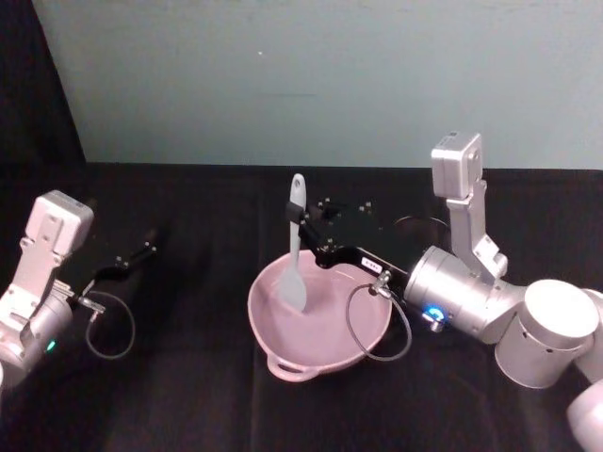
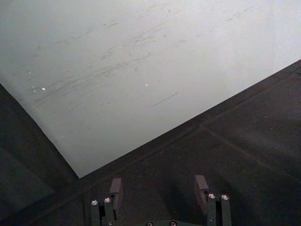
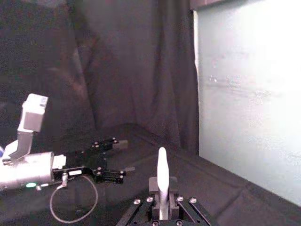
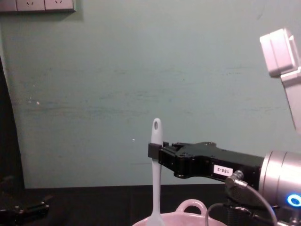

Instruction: Use the one hand to pick up the spoon and stir the clear water in the bowl.

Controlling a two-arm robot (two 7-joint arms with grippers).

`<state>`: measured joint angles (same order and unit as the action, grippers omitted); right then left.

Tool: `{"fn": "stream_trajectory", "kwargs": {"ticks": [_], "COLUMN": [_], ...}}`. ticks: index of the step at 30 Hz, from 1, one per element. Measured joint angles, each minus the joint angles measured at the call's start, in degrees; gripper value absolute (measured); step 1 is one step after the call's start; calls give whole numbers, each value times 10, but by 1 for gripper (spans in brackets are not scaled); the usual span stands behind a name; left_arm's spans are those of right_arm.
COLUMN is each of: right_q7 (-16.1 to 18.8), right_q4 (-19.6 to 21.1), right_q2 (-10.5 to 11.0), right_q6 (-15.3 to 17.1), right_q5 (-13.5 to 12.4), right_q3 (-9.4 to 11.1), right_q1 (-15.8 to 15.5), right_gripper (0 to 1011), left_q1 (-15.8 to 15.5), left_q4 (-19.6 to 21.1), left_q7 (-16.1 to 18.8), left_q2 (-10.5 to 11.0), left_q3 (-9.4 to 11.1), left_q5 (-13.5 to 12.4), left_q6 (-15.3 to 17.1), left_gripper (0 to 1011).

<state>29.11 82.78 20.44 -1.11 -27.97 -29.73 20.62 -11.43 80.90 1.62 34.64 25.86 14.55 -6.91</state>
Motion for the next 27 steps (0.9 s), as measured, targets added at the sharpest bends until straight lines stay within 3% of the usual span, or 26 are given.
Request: {"fn": "stream_trajectory", "kwargs": {"ticks": [5,11,20,27], "right_q7": [-3,-26,-46,-46], "right_q4": [-33,-30,28,72], "right_q2": [-18,-10,25,41], "right_q6": [-3,3,13,24], "right_q5": [-8,13,45,62], "right_q3": [9,18,40,42], "right_q1": [7,5,-30,-58], "right_gripper": [118,117,118,117], "left_q1": [0,0,0,0], "left_q4": [0,0,0,0], "left_q7": [0,0,0,0], "left_q2": [0,0,0,0], "left_q3": [0,0,0,0], "left_q5": [0,0,0,0], "left_q6": [0,0,0,0], "left_gripper": [1005,1005,1005,1005]}}
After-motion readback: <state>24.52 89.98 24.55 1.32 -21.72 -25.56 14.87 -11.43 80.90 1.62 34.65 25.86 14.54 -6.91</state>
